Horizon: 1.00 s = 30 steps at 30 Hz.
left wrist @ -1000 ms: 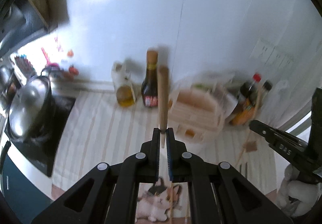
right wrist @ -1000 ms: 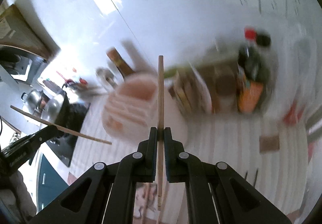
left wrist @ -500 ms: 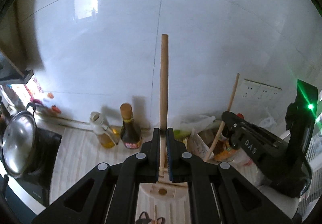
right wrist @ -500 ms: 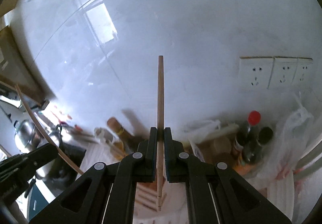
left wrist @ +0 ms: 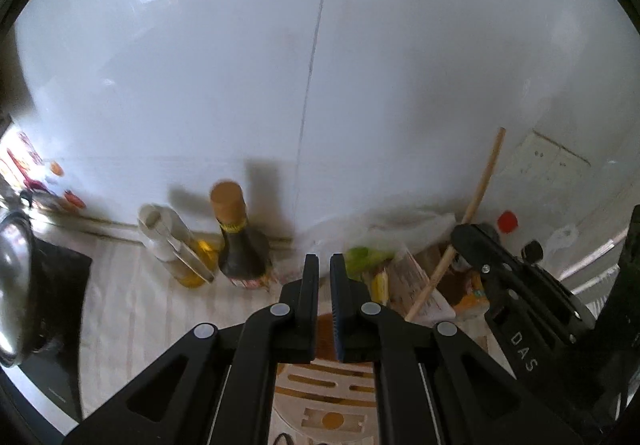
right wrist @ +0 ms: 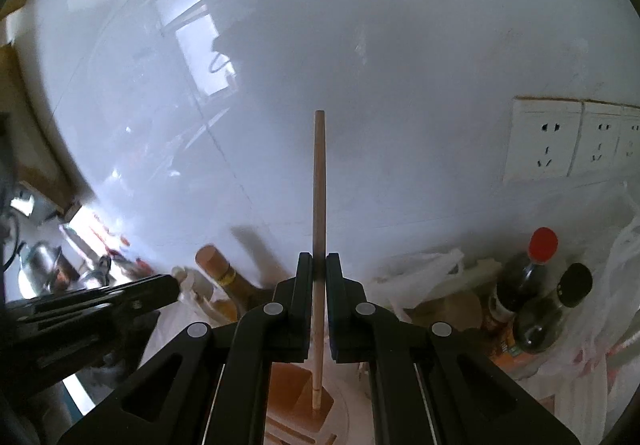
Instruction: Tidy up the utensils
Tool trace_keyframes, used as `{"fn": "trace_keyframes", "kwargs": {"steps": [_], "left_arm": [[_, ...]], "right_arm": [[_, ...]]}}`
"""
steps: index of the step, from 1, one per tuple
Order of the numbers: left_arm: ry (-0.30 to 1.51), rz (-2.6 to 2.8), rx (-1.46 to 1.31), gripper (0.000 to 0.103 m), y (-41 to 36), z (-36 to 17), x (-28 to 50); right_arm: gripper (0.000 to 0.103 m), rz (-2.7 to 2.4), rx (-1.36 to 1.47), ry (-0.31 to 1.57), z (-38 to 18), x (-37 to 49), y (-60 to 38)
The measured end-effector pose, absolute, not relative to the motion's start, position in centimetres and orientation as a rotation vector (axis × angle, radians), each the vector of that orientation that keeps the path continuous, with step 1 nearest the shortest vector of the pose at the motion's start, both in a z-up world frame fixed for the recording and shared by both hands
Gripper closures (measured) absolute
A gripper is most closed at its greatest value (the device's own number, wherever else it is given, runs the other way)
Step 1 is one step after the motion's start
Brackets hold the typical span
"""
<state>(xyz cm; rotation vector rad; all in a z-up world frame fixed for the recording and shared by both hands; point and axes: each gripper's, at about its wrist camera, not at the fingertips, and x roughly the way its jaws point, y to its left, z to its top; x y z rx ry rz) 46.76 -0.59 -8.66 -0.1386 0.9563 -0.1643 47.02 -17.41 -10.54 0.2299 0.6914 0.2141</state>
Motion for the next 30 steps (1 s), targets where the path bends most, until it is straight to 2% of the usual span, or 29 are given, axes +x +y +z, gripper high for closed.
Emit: {"fn": "trace_keyframes", "kwargs": {"steps": [7,8,9,10,11,12,15,16,17,22,30], "left_arm": [[0.958,-0.186,-0.199,0.094,1.1,-8.5,45.4],[0.949,-0.169,-0.193,0.09,1.1,-8.3,45.1],[0.941,-0.146,-0.188,0.076,1.4,-8.1,44.7],[0.933,-0.122,-0.182,0.064,1.8,-8.0,44.4],[0.923,-0.096,-0.18,0.032,2.3,-8.0,44.0],[0.904,-0.073,-0.184,0.015,2.8,-8.0,43.4],[0.847,-0.015,-0.174,0.013,4.1,-8.0,41.8],[0.837,0.002,-0.166,0.011,4.3,-8.1,41.2],[0.825,0.011,-0.16,0.0,4.5,-8.3,40.6],[0.816,0.068,-0.123,0.0,5.3,-10.4,37.7],[0.957,0.191,0.086,0.0,5.4,-18.7,35.8]], "right_arm": [[0.095,0.312,0.228,0.763,-12.0,46.0,-17.1],[0.09,0.322,0.218,0.768,-12.0,45.8,-17.0],[0.085,0.324,0.21,0.771,-12.0,45.5,-17.0],[0.076,0.328,0.209,0.771,-12.0,45.2,-17.0],[0.072,0.331,0.214,0.77,-12.0,44.9,-17.0],[0.071,0.329,0.219,0.768,-11.9,44.5,-17.2],[0.064,0.325,0.228,0.763,-11.6,43.3,-18.0],[0.058,0.317,0.226,0.761,-11.5,42.7,-18.3],[0.051,0.306,0.229,0.759,-11.4,42.2,-18.7],[0.04,0.262,0.263,0.788,-12.2,39.0,-20.6],[0.037,0.166,0.344,0.981,-19.5,35.2,-23.5]]}}
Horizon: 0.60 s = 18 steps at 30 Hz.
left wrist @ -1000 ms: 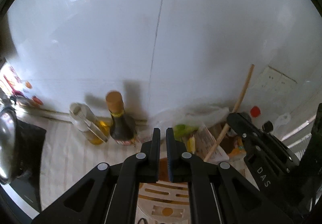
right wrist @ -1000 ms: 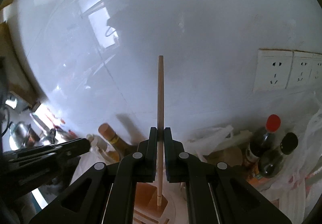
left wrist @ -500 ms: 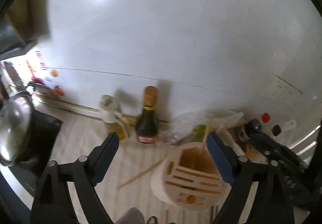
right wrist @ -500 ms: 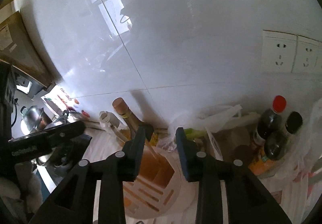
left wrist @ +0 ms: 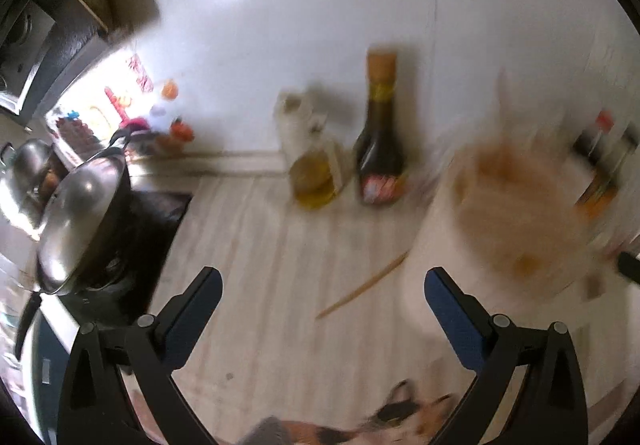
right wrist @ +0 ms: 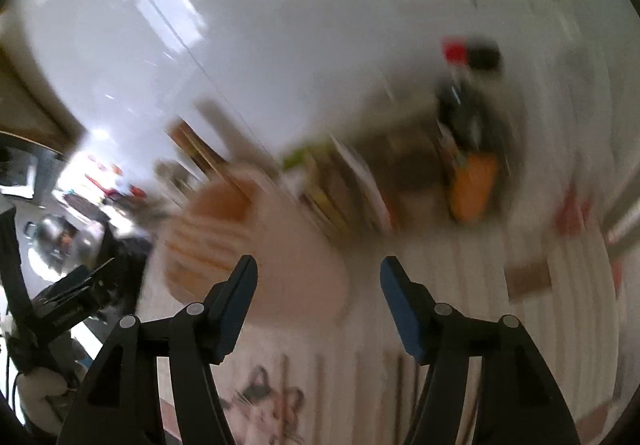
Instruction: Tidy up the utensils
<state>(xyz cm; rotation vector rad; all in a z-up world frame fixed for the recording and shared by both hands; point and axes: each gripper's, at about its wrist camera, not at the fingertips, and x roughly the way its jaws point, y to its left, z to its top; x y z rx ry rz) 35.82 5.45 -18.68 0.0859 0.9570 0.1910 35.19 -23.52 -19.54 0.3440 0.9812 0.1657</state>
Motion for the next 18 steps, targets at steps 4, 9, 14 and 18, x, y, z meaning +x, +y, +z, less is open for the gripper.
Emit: {"fn": "trace_keyframes", "kwargs": {"steps": [4,9,14,18], "left_arm": [[1.052,0.218,0.219,0.0,6.2,-24.0,36.4],[1.144,0.127,0.383,0.01,5.8,-29.4,38.0],[1.213,-0.009,0.419,0.029,5.2,-33.0,39.9],[1.243,-0.086,0.409,0.03,4.7,-34.5,41.2]], "right_arm": [[0.037,0.076,0.381,1.155,-26.3,34.1,-24.3],[0.037,0.001,0.406,1.282,-32.6,32.9,-24.6],[0.037,-0.076,0.441,1.339,-36.4,32.2,-24.7],[0.037,-0.109,0.464,1.347,-37.4,32.4,-24.7]]}}
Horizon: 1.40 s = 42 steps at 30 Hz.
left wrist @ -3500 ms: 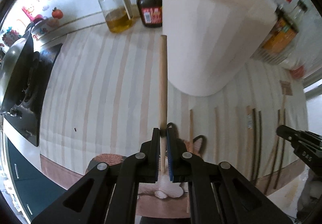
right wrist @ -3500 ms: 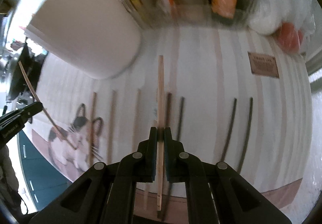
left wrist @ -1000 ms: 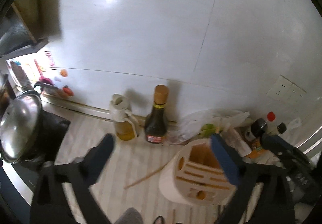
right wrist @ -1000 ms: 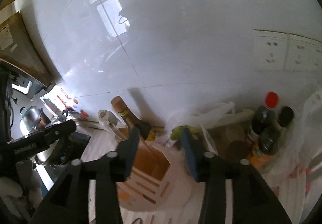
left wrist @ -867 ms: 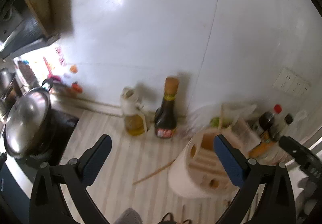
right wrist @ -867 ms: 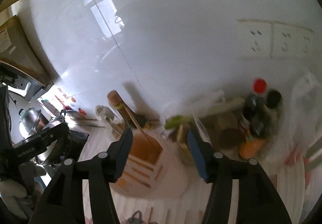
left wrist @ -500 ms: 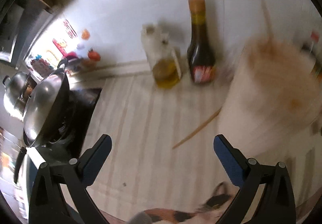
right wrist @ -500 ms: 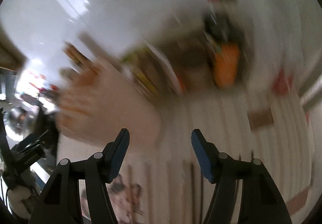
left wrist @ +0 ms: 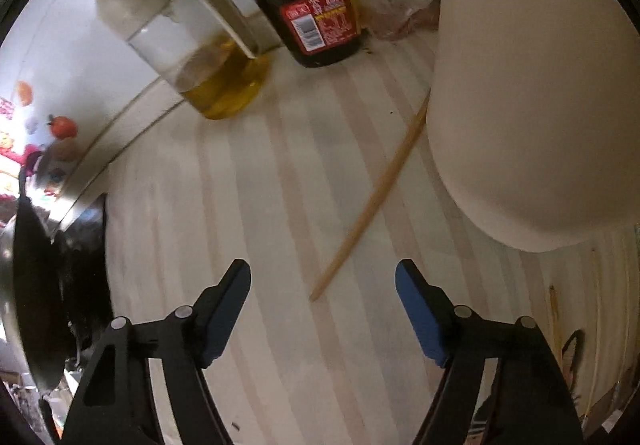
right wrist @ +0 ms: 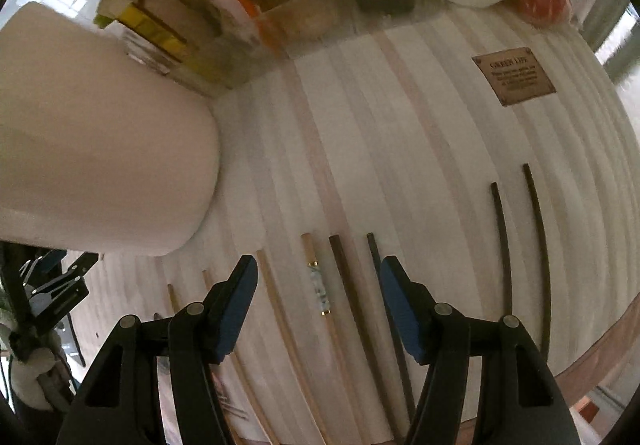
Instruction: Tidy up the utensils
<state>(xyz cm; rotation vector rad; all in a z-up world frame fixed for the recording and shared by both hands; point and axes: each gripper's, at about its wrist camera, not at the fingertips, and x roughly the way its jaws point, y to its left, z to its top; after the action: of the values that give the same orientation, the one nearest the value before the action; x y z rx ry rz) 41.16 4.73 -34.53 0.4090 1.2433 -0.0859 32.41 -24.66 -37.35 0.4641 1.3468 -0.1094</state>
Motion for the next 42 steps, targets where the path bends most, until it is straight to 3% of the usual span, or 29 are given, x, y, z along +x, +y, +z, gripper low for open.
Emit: {"fn": "trace_keyframes", "kwargs": {"steps": [3,4,6,18,29,42], "left_arm": [[1.254,-0.128,0.385,0.034,4.7,-35.0,41.7],[1.26,-0.143,0.374,0.038,4.7,-35.2,41.9],[1.275,-0.164,0.369,0.057,4.7,-35.7,42.2],[1.288,-0.28,0.285,0.094,4.8,-36.3,42.7],[1.315,-0.236,0.126,0.098,7.8,-36.7,41.1],[1.383,-0.065,-0.077,0.099,9.4,-37.2,30.2]], "right_arm": [[0.037,-0.132,0.485,1.343,-37.4,32.5,-24.7],[0.037,-0.14,0.499,1.343,-37.5,32.4,-24.8],[0.037,-0.145,0.523,1.338,-37.5,32.5,-24.9],[0.037,-0.196,0.526,1.342,-37.5,31.3,-25.0],[0.037,-0.204,0.51,1.334,-36.5,30.6,-24.3],[0.038,-0.103,0.481,1.34,-35.3,29.5,-24.6]]}}
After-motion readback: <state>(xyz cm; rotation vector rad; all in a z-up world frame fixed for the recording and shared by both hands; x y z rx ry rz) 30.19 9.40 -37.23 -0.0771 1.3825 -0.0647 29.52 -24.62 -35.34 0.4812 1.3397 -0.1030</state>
